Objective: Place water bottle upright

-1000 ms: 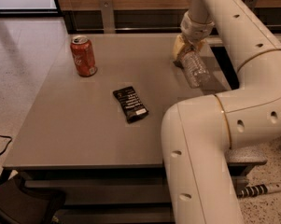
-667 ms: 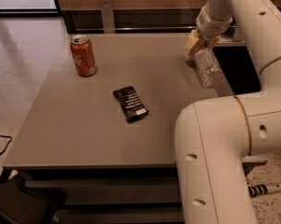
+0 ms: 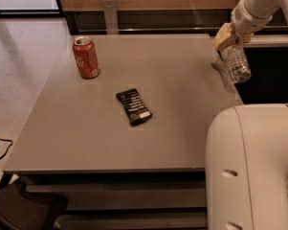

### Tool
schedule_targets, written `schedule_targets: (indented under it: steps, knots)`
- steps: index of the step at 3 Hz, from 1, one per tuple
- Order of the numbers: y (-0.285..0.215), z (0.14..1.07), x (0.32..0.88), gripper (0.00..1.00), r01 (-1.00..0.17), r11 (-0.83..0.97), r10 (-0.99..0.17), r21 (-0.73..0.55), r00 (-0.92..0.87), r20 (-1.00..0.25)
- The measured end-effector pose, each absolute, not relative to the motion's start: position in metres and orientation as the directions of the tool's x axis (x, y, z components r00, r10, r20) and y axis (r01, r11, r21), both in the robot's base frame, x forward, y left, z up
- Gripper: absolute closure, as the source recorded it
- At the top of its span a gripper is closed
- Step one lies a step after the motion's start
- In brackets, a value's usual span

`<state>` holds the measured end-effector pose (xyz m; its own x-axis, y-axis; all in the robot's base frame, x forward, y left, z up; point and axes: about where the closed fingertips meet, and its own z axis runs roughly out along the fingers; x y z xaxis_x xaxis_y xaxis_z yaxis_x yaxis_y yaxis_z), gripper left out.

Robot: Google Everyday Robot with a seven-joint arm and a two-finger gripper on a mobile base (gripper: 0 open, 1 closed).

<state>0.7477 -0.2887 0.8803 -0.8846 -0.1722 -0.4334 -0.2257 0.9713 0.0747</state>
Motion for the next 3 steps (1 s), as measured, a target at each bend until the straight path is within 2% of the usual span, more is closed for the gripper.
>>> schedule_targets:
  steps: [3]
  knots:
    - [-0.332,0.949,0.734,1.00,-0.322,0.946,-0.198,0.028,-0.646,-0.737]
